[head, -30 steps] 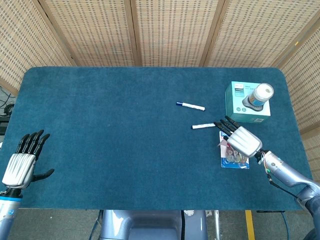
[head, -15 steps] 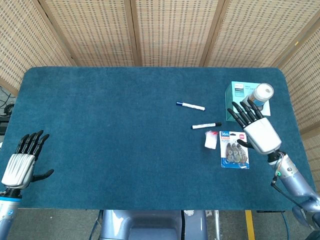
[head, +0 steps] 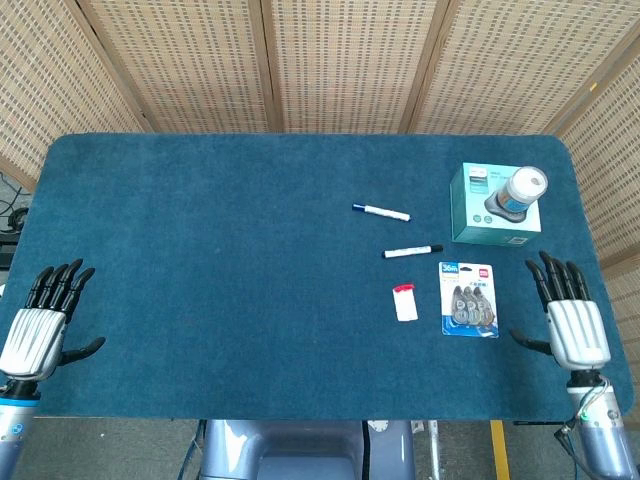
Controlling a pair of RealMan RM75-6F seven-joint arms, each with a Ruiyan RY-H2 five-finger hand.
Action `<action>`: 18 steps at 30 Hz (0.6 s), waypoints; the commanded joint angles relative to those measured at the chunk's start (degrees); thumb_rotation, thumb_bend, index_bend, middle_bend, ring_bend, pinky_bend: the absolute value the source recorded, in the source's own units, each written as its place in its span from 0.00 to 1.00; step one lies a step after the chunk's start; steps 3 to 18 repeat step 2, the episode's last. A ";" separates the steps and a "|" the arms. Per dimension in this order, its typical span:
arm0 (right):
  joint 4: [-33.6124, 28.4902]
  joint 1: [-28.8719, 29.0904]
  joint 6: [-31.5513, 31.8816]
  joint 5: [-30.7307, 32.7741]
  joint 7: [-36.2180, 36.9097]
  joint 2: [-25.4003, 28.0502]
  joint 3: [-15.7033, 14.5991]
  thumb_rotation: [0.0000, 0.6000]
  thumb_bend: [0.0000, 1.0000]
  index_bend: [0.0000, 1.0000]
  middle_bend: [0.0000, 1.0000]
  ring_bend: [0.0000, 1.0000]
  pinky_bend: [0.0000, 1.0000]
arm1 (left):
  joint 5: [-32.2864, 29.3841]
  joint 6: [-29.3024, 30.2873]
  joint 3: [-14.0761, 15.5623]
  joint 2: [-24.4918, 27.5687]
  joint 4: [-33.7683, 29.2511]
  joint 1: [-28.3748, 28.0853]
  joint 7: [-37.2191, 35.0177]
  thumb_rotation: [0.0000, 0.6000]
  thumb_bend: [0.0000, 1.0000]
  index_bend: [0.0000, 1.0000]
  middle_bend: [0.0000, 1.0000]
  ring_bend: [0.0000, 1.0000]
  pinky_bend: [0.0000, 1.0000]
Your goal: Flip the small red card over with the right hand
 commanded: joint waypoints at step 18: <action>-0.18 -1.48 0.92 -0.72 -0.01 -1.05 0.42 1.00 0.00 0.00 0.00 0.00 0.00 | 0.02 0.12 -0.05 -0.13 0.04 0.04 0.02 1.00 0.02 0.00 0.00 0.00 0.00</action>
